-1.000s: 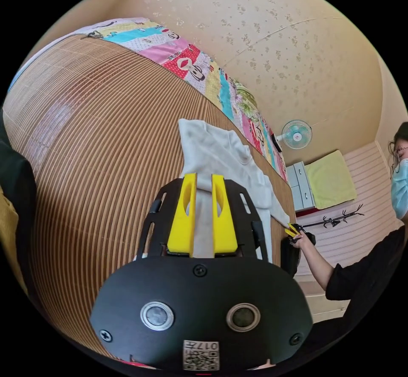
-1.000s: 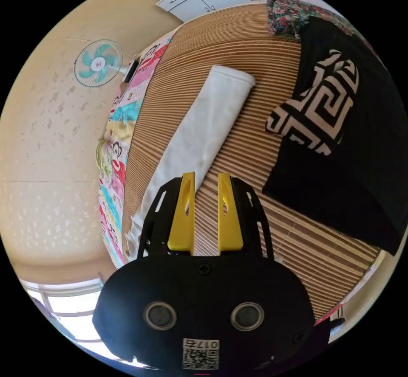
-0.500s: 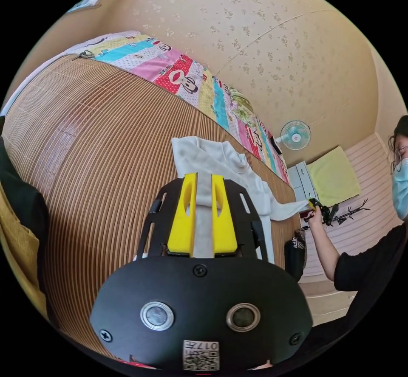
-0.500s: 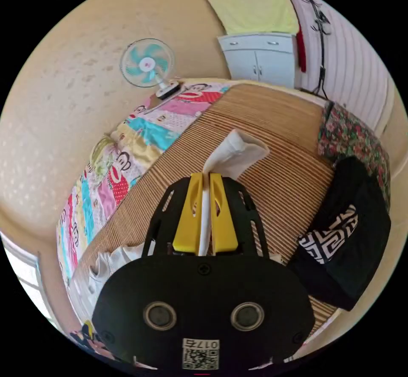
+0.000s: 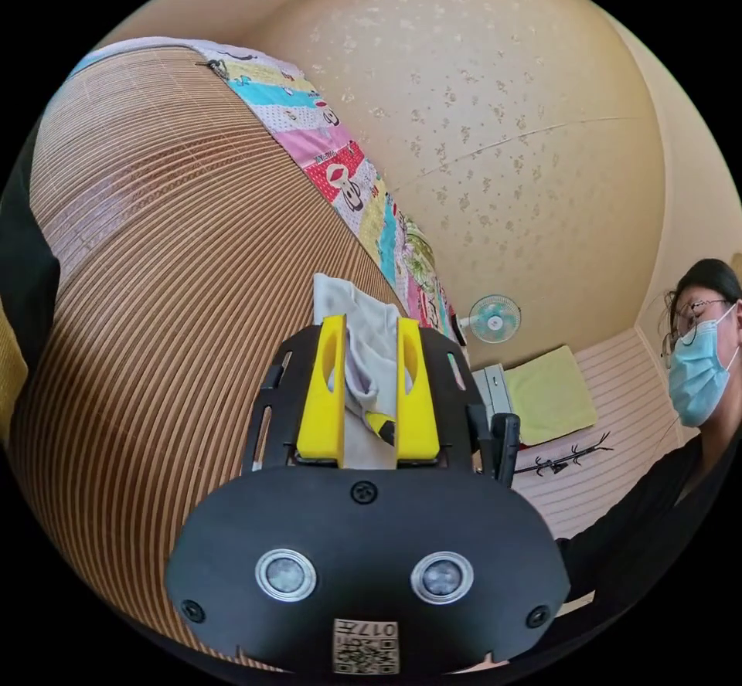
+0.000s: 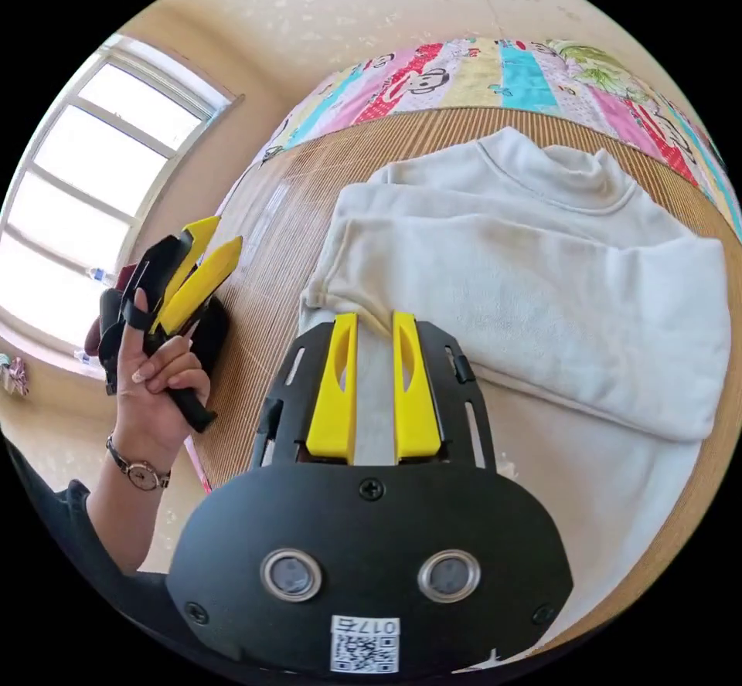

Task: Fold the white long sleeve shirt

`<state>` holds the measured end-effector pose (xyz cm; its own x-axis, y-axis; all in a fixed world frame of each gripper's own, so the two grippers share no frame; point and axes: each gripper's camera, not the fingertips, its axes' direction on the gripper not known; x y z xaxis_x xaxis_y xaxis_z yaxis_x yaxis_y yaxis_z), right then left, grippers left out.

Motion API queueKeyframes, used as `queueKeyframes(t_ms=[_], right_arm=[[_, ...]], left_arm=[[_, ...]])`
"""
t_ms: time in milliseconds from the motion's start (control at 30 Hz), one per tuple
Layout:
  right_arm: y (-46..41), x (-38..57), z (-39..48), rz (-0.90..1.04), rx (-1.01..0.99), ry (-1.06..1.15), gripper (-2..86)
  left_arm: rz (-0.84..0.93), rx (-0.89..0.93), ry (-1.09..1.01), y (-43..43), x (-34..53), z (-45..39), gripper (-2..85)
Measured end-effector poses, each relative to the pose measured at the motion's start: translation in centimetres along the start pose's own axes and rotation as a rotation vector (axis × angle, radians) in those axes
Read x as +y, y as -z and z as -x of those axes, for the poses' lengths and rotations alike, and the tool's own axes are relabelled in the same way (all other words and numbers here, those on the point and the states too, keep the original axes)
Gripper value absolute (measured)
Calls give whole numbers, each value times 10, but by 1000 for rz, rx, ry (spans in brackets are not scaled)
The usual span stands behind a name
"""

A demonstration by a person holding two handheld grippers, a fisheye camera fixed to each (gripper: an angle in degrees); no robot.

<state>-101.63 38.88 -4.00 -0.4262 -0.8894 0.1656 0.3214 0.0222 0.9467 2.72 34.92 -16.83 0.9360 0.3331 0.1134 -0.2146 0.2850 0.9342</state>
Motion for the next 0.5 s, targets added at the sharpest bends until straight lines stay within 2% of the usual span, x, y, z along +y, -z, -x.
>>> queueKeyframes(t_ms=[67, 133, 267, 333, 367, 433, 500], right_arm=[[6, 14, 0, -26, -7, 25, 68], [10, 26, -7, 39, 54, 13, 65], [30, 38, -21, 28, 121, 34, 61], [35, 38, -35, 76, 191, 14, 58], [38, 37, -39, 80, 201, 2, 57], [56, 36, -53, 22, 235, -45, 52], [71, 37, -61, -59, 291, -86, 47]], left_arm=[[92, -29, -82, -24, -1, -12, 101], [161, -53, -149, -48, 0, -27, 102], [364, -331, -208, -115, 9, -44, 81], [297, -334, -262, -106, 11, -60, 52], [192, -260, -321, -88, 12, -75, 40], [55, -218, -390, -64, 14, -95, 37], [34, -226, -407, -61, 11, -101, 39]])
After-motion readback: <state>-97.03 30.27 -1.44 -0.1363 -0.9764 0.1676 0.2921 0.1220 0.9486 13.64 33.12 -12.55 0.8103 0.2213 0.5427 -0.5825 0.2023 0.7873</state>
